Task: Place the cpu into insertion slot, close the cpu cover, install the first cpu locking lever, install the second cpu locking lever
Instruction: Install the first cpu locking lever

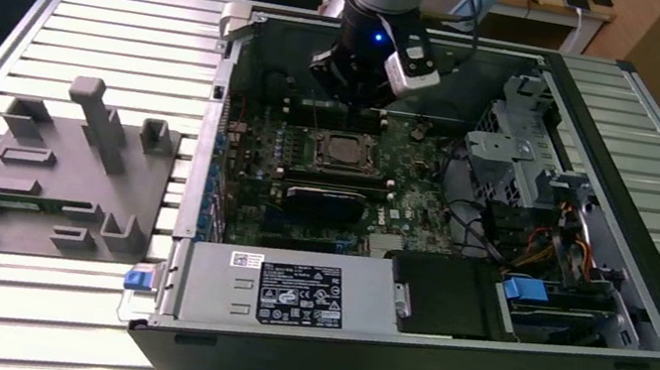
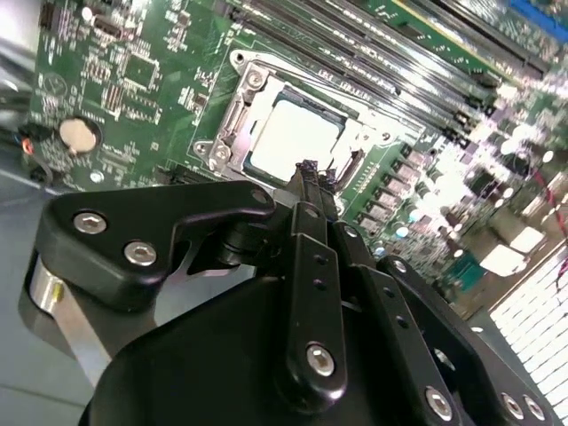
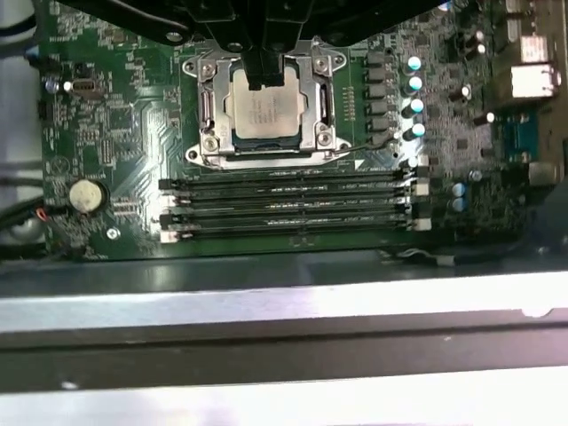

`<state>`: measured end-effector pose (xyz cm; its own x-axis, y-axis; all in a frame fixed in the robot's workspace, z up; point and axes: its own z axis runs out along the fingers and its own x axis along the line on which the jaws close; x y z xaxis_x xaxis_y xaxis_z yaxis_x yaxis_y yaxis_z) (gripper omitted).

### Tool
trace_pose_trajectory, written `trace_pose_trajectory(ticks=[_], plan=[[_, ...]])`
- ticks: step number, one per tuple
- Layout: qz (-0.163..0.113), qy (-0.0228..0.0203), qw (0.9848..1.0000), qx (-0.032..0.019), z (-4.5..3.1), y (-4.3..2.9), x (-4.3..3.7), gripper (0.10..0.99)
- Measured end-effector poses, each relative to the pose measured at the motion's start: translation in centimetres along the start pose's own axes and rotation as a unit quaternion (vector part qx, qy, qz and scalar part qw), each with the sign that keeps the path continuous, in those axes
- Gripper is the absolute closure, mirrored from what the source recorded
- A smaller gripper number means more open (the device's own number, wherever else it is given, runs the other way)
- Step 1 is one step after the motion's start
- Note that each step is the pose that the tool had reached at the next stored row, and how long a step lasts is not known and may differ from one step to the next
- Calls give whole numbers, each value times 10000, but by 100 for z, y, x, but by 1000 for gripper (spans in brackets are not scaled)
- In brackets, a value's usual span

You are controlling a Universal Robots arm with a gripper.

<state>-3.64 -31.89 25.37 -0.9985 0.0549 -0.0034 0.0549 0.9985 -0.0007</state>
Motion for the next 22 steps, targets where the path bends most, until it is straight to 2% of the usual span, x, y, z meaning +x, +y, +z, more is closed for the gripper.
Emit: trace_pose_trajectory(ticks=[4, 9, 22], plan=[[-366, 0, 9993, -1, 3, 0, 0, 980], [-765, -1, 9971, -3, 7, 0, 2, 980], [-748, -2, 9972, -3, 7, -11, 206, 980]])
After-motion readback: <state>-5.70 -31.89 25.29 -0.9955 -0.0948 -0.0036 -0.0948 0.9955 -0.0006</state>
